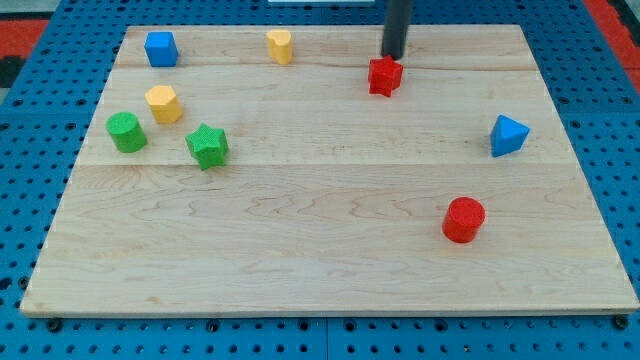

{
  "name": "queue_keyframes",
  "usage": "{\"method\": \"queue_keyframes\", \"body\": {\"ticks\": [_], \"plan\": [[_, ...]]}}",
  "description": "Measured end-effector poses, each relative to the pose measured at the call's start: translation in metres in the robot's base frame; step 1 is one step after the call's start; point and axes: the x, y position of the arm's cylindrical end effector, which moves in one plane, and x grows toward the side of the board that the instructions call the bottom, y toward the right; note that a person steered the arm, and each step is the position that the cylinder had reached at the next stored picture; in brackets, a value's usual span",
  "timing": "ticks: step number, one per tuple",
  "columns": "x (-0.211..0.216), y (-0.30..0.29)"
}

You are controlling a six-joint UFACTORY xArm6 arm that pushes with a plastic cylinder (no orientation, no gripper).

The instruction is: Move blue cube a bit down

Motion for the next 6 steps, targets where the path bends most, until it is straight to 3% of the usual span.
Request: {"method": "queue_keyframes", "body": {"ticks": [1,3,4,5,6], "plan": [[-0.028,-0.038],[-0.022,-0.139],[-0.047,-0.186],[-0.051,-0.277],[-0.039,-0.280]]}}
